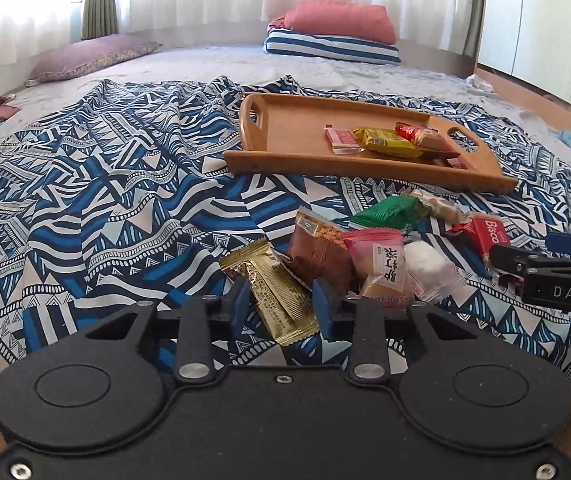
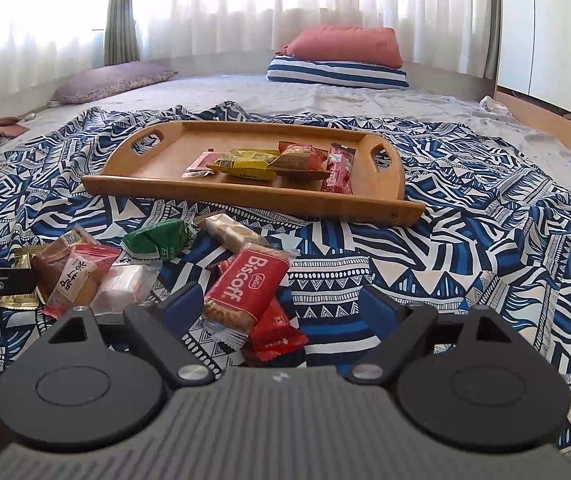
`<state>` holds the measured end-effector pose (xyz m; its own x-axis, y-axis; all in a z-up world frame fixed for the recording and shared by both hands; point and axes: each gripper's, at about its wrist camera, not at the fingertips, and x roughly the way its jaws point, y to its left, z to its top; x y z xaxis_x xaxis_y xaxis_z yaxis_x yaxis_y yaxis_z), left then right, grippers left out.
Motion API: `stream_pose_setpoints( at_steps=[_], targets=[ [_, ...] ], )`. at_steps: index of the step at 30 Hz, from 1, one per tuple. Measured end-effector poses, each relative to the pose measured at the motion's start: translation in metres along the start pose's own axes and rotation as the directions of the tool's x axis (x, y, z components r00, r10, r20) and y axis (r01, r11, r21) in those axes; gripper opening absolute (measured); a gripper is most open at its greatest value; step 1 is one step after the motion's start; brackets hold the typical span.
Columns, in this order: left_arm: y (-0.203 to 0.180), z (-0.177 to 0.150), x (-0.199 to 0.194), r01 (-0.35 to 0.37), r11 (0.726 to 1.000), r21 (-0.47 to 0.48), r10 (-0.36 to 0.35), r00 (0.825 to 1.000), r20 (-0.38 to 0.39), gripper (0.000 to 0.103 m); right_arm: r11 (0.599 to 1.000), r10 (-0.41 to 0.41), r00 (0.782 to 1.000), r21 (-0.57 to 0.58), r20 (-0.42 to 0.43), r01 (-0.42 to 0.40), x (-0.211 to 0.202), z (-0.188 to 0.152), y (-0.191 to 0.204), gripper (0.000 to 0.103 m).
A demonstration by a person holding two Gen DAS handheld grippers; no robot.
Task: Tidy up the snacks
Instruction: 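Grasp the gold wrapper with the left tool while the right tool grasps the red Biscoff packet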
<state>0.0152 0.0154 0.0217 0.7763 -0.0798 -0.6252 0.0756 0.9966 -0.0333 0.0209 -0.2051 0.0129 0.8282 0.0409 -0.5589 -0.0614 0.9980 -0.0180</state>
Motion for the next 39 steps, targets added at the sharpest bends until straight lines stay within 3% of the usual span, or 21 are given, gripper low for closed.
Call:
stream_pose_setpoints(
  at_steps=[12,21,25,28,36,39],
  targets=[
    [-0.005,-0.002,0.004,-0.04,0.999,-0.008,0.04,0.999,-0.01,0.032,1.0,-0.01,1.0,0.013,-0.004,0.01,0.002,0.0,0.0,0.092],
    [-0.015,0.006,0.025,-0.094,0.995,0.03,0.094,0.996,0.003,0.058,1.0,-0.01,1.0,0.021,-0.006,0.01,0.007,0.0,0.008,0.092],
    [-0.014,0.006,0.027,-0.092,0.996,0.019,0.092,0.996,0.008,0.054,0.999,-0.015,1.0,0.041,0.002,0.014,0.008,0.001,0.011,0.092],
    [-0.01,0.006,0.025,-0.074,0.997,0.004,0.074,0.997,0.009,0.035,0.999,-0.019,1.0,0.051,0.009,0.018,0.01,0.002,0.014,0.092],
    [-0.005,0.009,0.015,-0.066,0.998,0.007,0.066,0.997,0.032,0.032,0.994,-0.033,0.999,0.102,0.004,0.032,0.013,0.005,0.017,0.092],
    [-0.004,0.01,0.011,-0.059,0.998,0.007,0.058,0.998,0.036,0.031,0.994,-0.04,0.999,0.105,0.006,0.039,0.012,0.005,0.02,0.087]
  ],
)
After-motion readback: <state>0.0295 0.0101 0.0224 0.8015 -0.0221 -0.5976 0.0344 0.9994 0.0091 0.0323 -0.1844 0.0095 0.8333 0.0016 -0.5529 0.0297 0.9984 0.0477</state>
